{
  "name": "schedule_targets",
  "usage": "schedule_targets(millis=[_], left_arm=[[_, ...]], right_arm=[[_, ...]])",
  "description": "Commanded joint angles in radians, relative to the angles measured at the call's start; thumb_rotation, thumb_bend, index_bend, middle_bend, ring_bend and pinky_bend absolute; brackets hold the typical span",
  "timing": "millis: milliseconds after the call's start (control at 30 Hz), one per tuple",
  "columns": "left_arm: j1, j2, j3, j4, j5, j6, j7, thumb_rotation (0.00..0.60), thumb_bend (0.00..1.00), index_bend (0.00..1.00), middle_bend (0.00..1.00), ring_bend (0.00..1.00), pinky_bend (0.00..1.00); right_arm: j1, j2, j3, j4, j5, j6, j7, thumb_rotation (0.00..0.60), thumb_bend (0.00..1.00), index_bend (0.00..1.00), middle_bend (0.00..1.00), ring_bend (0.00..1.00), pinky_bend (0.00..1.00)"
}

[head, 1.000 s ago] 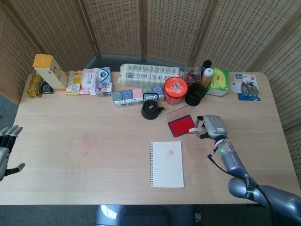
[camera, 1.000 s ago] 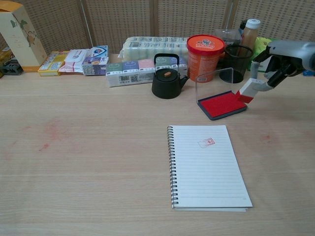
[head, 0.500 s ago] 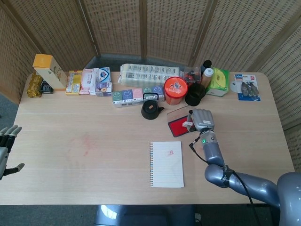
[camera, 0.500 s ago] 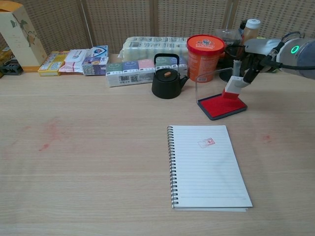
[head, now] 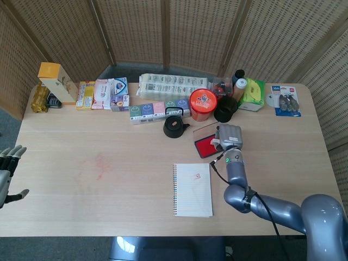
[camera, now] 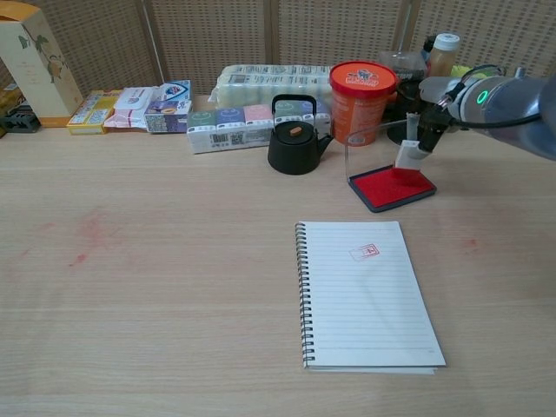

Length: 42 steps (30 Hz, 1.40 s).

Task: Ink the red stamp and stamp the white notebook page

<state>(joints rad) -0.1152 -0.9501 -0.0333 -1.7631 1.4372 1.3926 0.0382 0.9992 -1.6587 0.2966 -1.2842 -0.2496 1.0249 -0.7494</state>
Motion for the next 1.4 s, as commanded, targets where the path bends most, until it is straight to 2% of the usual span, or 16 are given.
schedule_targets(millis=[33,233,600,1400], left_arm=[[-0.001,0.0,-0.001,0.002,-0.003,-0.003,-0.002,0.6,0.0,0.0,0.01,0.0,0.01],[-0.003,0.0,-0.001,0.006,-0.009,-0.008,-0.008,0.6,0.0,0.0,0.01,0.0,0.01],[-0.005,0.0,-0.002,0.011,-0.015,-0.013,-0.015,0.6,0.0,0.0,0.01,0.0,0.01],[-0.006,-0.001,-0.001,0.015,-0.018,-0.018,-0.025,0.6,0.0,0.0,0.01,0.0,0.01]], right_arm=[[0.012,-0.024,0.002,0.031,0.017,-0.005,-0.023,0.6,0.42,0.65,1.0,1.0,1.0],[0.025,-0.062,0.003,0.085,0.047,-0.015,-0.072,0.6,0.42,0.66,1.0,1.0,1.0],[0.021,-0.102,0.023,0.153,0.051,-0.037,-0.089,0.6,0.42,0.66,1.0,1.0,1.0],[-0.004,-0.153,0.049,0.228,0.035,-0.063,-0.115,0.6,0.42,0.67,1.0,1.0,1.0]])
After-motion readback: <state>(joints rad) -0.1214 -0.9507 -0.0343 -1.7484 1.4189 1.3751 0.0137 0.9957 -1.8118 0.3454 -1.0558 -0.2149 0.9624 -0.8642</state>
